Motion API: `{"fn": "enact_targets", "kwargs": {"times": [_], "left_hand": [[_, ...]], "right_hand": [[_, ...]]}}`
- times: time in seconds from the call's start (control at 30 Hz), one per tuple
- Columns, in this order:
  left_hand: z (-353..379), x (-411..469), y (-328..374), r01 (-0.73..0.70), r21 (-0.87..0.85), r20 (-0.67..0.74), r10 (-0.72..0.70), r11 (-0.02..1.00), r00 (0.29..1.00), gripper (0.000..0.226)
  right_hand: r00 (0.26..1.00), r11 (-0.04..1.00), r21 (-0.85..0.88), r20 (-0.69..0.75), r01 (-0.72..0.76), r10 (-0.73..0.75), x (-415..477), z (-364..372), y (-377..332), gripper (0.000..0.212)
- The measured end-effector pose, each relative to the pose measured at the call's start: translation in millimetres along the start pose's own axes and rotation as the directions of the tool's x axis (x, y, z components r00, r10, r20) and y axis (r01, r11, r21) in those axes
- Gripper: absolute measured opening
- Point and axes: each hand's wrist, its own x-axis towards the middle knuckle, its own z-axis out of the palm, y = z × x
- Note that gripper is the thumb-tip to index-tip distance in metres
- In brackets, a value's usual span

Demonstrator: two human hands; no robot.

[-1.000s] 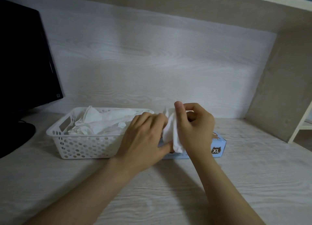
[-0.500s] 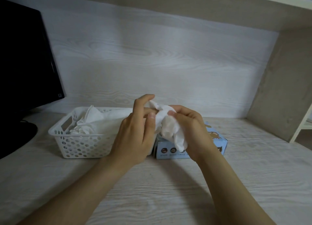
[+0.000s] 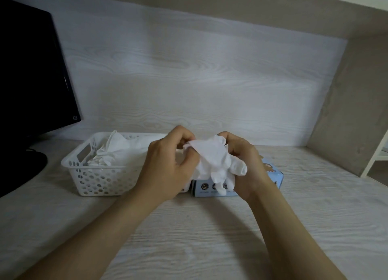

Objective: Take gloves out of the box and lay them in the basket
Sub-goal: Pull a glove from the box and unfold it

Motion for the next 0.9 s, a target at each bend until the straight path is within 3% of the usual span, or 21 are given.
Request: {"fn": "enact_targets", "kwargs": {"times": [0.1,0.17,0.33,0.53,0.7,0.9], "left_hand": [[-1,1,1,0.000,-0.014,-0.063,-0.001,1.000,0.998,0.004],[-2,1,1,-0.006,-0.013,-0.057,0.005,1.000,0.998,0.007],[-5,2,-1,-0.035,0.085,-0.061,0.040,0.996,0.997,0.011],[-8,3,-2,0.004,0.088,-0.058,0.001,0.996,0.998,0.028],[-12,6,-6,0.009,0.151,-0.085,0.004,0.988,0.996,0.026],[-11,3,-13,-0.022,0.292,-0.077,0.047,0.956,0.996,0.017]], "right_hand": [[0.994,0.995,-0.015,0.042,-0.102,0.102,0,6,-2,0.021],[0.994,0.993,-0.093,0.082,-0.066,0.074,1,5,0,0.021],[0.992,0.996,-0.091,0.126,0.025,-0.013,3,3,6,0.038],[0.975,0.943,-0.288,0.194,0.166,-0.113,-1,3,9,0.030],[0.985,0.951,-0.257,0.054,0.173,-0.165,2,2,7,0.015],[0.989,0.961,-0.248,-0.052,0.119,-0.136,7,1,5,0.039]]}}
